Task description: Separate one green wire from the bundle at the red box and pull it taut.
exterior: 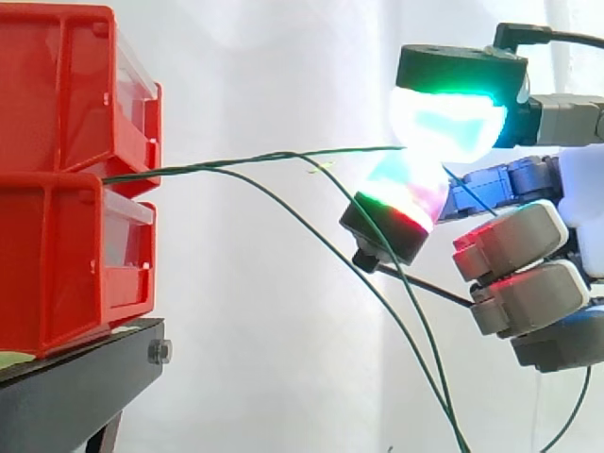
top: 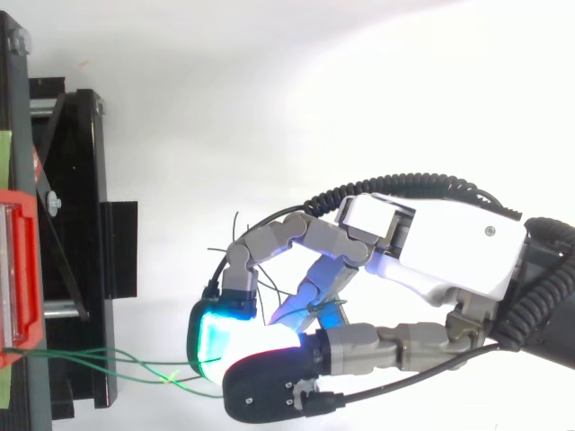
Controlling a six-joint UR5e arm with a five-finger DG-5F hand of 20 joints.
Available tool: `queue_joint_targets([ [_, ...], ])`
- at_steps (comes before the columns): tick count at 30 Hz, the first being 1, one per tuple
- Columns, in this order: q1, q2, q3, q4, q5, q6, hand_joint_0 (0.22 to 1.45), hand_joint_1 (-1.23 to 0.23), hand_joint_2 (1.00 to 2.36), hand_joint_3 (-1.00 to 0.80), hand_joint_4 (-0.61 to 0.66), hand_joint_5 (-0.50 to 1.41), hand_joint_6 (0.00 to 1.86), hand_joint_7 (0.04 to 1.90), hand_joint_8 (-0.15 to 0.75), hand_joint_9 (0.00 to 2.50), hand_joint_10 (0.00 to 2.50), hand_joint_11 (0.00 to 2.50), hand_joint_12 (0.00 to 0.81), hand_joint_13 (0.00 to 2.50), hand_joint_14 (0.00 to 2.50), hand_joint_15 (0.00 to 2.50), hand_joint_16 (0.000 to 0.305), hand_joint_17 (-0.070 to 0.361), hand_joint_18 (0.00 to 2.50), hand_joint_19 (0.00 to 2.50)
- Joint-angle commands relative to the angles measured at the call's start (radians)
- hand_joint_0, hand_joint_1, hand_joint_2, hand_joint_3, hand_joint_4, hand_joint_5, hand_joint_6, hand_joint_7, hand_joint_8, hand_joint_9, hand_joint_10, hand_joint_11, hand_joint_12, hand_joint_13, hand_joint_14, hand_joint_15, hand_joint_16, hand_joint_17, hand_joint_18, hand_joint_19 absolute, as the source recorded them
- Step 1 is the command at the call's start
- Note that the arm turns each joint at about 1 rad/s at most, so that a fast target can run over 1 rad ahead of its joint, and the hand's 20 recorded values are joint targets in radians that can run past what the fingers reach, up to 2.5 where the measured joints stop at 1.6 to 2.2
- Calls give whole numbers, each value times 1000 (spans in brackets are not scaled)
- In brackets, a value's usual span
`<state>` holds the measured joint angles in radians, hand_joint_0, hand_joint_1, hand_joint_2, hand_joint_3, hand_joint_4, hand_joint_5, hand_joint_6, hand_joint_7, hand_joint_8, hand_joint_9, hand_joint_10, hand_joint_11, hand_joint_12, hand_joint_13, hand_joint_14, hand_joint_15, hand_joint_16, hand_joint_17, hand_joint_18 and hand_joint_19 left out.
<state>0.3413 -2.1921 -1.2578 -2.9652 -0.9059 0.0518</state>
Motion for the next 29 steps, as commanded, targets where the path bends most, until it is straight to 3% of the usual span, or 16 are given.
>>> queue_joint_targets([
  [1,1,0,0,0,-1,0,571,-671,1025,-145,49,-109,878,1056,302,1223,19,1295,345,1140,20,1286,42,94,1084,1289],
  [29,1,0,0,0,-1,-1,570,-668,1025,-145,44,-110,878,1054,304,1220,21,1279,343,1131,22,1258,43,96,1074,1282],
])
